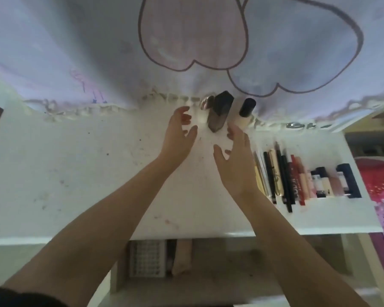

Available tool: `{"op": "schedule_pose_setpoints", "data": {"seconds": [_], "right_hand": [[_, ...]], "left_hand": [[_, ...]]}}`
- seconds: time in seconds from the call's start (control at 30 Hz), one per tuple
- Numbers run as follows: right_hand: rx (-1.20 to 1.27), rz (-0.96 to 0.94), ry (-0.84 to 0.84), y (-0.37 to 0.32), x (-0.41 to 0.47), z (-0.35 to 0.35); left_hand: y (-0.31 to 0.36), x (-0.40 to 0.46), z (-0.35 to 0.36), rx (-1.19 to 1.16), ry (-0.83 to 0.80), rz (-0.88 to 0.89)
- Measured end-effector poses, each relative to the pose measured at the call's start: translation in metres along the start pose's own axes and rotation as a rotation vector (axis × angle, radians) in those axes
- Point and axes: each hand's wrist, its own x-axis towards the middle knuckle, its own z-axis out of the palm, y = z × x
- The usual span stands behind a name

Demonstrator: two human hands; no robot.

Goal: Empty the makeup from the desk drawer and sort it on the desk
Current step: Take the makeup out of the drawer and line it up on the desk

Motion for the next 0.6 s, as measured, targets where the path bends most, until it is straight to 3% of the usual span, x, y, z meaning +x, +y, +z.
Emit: {"op": "schedule_pose_setpoints", "data": {"seconds": [0.07,0.13,0.2,0.27,0.4,0.6], "right_hand": [[-0.022,-0.094,-0.143,0.004,-0.045,-0.009],[-0.051,-0.081,-0.44,0.015,-0.096,-0.013],[-0.128,-0.044,-0.726,0.033,-0.14,-0.008],[-0.216,0.009,-0.875,0.057,-0.165,0.007],[-0.256,0.26,-0.802,0.09,-0.17,0.056],[-0.242,0.447,-0.716,0.092,-0.159,0.127]], "left_hand": [[-0.003,-0.055,-0.023,0.004,-0.029,0.005],[-0.015,-0.122,-0.046,0.014,-0.145,-0.039],[-0.034,-0.185,-0.064,0.097,-0.283,-0.173],[-0.061,-0.227,-0.071,0.252,-0.399,-0.352],[-0.107,-0.248,-0.046,0.306,-0.334,-0.548],[-0.126,-0.212,0.01,0.493,-0.36,-0.407]]}}
